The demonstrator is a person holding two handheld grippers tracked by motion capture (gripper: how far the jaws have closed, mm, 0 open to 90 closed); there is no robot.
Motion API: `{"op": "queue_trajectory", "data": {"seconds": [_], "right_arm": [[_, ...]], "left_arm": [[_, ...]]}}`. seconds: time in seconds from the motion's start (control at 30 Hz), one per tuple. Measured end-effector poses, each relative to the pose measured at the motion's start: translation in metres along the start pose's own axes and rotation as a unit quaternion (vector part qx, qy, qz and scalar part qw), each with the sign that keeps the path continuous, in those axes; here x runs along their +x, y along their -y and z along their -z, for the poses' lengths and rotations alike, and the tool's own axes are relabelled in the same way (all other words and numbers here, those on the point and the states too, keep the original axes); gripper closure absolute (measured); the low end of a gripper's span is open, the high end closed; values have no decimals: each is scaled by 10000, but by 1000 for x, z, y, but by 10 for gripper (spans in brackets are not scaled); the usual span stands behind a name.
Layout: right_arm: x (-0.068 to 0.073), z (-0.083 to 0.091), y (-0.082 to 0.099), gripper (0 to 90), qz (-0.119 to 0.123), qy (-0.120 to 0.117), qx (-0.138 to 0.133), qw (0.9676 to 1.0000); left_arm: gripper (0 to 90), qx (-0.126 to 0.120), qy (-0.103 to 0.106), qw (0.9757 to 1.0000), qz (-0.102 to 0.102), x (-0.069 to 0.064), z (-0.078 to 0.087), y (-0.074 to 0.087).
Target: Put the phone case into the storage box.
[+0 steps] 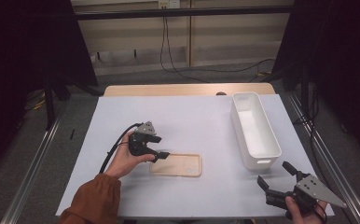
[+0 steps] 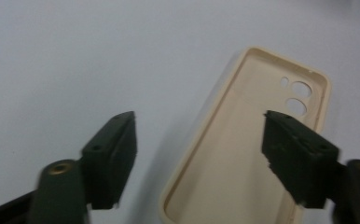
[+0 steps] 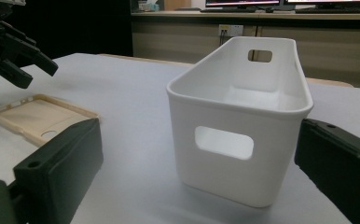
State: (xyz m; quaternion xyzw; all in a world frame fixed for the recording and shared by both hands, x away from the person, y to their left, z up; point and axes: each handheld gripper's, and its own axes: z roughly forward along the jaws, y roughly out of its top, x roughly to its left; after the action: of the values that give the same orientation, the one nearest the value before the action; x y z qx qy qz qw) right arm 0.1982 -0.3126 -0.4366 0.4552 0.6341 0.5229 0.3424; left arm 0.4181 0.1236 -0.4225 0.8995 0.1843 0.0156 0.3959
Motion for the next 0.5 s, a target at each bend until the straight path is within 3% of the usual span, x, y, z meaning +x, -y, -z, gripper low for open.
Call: {"op": "queue_trajectory", "data": {"seconds": [0.33,0.4,0.5], "right_arm": [[0,0,0,8,0,2,-2,10000],[0,0,0,9,2,-1,2,10000],[0,0,0,9,0,-1,1,10000]], "left_arm": [[649,-93,-72,9996,246,6,-1,-7],[693,-1,-106,9998,188,8,0,-8],[774,-15,-94,9993,357,9,-2,-7]]}}
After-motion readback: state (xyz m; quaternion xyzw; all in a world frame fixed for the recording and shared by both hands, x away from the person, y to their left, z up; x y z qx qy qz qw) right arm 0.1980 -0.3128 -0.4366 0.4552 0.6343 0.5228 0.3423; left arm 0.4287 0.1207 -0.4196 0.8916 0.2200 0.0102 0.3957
